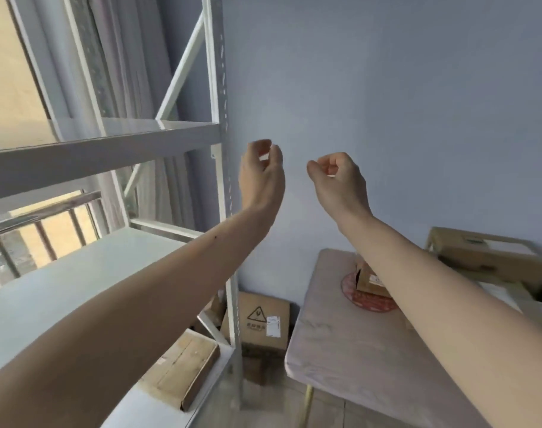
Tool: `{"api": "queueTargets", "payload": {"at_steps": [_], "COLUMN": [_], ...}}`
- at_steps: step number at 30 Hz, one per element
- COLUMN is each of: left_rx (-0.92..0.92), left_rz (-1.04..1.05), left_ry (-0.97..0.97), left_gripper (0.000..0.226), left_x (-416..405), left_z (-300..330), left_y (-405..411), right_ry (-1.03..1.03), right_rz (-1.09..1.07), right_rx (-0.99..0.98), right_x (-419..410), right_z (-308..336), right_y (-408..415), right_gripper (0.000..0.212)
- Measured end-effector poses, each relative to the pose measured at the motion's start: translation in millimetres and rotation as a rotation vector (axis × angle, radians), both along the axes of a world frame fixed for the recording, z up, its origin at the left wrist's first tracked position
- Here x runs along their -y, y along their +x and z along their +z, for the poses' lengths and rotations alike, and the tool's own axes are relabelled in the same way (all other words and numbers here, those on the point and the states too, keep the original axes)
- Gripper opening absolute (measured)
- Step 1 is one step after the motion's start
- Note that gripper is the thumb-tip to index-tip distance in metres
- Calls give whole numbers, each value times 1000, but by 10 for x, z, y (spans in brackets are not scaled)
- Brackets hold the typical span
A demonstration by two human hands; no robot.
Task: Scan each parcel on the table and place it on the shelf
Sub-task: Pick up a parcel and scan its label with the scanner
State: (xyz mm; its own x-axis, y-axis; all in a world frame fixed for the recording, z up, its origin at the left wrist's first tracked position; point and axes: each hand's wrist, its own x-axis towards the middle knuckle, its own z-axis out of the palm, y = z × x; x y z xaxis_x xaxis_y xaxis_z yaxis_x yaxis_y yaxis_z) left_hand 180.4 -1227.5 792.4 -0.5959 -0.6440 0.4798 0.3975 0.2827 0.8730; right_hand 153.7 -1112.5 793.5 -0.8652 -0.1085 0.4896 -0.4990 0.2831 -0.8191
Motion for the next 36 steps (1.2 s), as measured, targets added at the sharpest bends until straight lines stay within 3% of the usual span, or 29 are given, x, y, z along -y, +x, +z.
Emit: {"api": "queueTargets", "payload": {"at_steps": [13,27,36], "left_rx": [156,359,505], "left_rz": [-365,-607,-735], "left_ry": [125,87,29], "left_gripper": [31,20,30], "left_x": [-2288,-4244,-5285], "left_z": [-762,-1386,-1787], "left_y": [-1089,-2257,-2847], "right_ry": [30,-28,-16], "right_rz": [-249,-502,-638], "right_rx": [129,287,356], "right_x": [-2218,-4128,-5185], "right_z": [-637,-1247,-1607], "right_y": [-720,-1630,-2130], "right_gripper": [30,28,29]}}
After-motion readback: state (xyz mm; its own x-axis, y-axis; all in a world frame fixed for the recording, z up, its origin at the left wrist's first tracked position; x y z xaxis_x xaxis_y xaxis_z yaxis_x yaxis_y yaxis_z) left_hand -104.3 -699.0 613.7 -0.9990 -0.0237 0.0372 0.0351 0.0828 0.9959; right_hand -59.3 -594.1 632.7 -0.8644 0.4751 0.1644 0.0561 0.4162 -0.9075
